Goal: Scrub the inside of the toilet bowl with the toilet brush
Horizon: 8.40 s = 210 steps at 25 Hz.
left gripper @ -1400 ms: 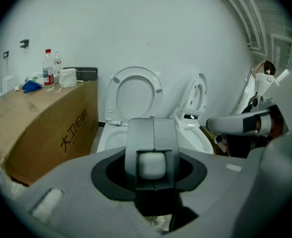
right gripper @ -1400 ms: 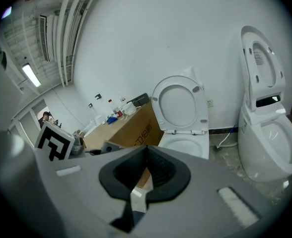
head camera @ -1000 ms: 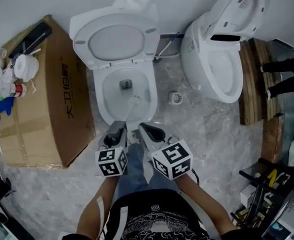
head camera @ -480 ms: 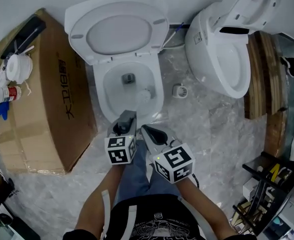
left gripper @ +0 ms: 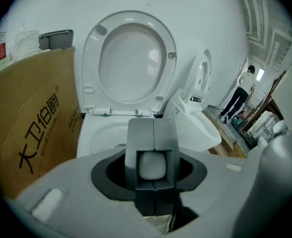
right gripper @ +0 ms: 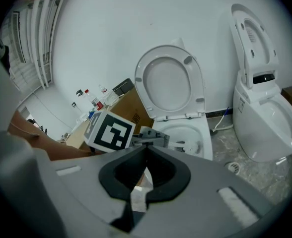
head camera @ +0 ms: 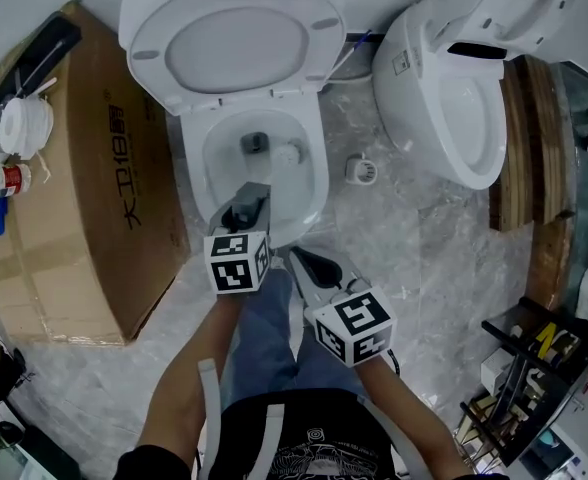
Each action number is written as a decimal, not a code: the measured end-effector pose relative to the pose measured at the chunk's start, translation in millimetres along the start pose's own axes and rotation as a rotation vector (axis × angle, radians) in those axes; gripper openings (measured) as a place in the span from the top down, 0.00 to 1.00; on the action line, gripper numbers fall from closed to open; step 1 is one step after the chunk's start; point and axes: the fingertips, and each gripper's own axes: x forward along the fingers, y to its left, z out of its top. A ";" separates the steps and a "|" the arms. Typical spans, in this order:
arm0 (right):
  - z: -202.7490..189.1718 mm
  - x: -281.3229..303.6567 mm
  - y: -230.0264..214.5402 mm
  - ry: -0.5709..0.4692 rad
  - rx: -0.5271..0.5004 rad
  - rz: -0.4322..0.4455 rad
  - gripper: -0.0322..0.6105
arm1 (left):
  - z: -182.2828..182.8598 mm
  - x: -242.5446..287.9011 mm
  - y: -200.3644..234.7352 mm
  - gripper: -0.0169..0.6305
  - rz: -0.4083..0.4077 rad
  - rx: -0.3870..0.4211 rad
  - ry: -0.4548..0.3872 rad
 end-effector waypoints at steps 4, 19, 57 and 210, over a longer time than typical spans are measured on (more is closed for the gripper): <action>-3.9 0.7 -0.5 0.009 0.008 -0.002 0.95 | 18.8 3.4 13.5 0.71 0.024 -0.013 -0.036; -6.4 13.9 14.2 0.039 -0.013 0.039 0.95 | 39.2 -18.2 82.6 0.71 0.155 -0.060 -0.112; -28.7 -22.2 17.5 0.083 -0.101 0.157 0.95 | -98.9 -82.3 -14.8 0.71 0.159 -0.140 0.021; 37.7 -185.8 20.3 -0.212 -0.242 0.246 0.95 | 37.8 -257.8 -205.1 0.71 0.147 0.044 -0.506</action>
